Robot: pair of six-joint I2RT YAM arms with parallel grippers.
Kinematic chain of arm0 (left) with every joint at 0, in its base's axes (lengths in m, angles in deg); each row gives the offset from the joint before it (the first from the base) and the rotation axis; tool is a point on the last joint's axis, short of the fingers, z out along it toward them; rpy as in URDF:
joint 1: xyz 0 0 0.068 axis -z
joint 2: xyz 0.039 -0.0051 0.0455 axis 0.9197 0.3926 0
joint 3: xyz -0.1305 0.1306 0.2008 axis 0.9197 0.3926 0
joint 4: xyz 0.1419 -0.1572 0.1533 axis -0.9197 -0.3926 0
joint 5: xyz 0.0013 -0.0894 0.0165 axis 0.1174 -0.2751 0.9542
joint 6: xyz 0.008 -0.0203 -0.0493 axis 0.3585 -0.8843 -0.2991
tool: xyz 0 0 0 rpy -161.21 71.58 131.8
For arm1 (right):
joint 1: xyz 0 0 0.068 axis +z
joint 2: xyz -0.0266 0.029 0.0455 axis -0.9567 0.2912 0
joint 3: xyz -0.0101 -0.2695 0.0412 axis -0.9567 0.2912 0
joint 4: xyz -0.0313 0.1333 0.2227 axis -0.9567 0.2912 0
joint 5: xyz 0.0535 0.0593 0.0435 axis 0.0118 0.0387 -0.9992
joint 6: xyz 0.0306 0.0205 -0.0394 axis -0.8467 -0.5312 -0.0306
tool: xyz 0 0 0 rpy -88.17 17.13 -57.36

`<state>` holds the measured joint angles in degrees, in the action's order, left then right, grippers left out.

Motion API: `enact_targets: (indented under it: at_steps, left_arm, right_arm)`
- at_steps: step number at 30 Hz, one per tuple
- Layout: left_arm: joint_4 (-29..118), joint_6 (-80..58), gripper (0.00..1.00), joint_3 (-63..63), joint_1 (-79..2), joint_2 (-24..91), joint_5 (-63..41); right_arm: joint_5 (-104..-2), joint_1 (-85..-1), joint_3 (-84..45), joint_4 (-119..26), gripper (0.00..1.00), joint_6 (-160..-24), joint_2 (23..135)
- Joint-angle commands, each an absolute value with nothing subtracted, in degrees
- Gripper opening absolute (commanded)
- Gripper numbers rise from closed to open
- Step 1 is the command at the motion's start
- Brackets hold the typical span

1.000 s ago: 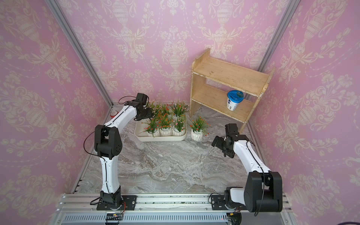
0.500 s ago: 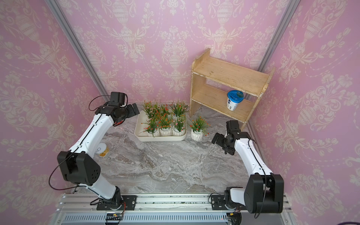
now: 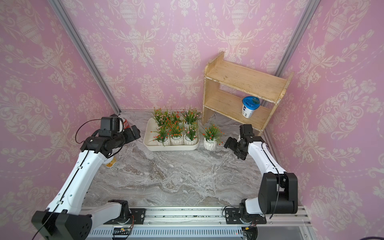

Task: Put the potted gypsophila into the storage box
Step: Place the baby's breath potted plant at the storage box, then pick up the baby's breath potted plant from the center of the board.

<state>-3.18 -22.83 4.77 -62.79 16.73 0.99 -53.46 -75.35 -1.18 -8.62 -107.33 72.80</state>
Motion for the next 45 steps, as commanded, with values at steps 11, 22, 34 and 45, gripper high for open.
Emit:
enact_targets:
  at_steps: [11,22,34,45]
  left_arm:
    - [-4.91,-29.93,0.99,16.03,-62.17,10.87,-9.80]
    - [-3.34,-33.74,0.99,20.81,-60.05,8.21,-11.65]
    - [-1.67,-34.40,0.99,21.86,-58.90,8.92,-11.87]
    - [-1.86,-33.65,0.99,22.52,-56.17,10.18,-9.81]
  right_arm:
    - [-55.90,-74.11,-6.67,-13.79,0.87,-110.75,81.27]
    - [-54.40,-68.21,-15.03,-13.46,0.79,-111.43,88.72]
    - [-49.86,-65.79,-21.02,-9.28,0.51,-109.62,94.96]
    - [-45.81,-63.06,-24.32,-5.98,0.31,-106.69,98.40]
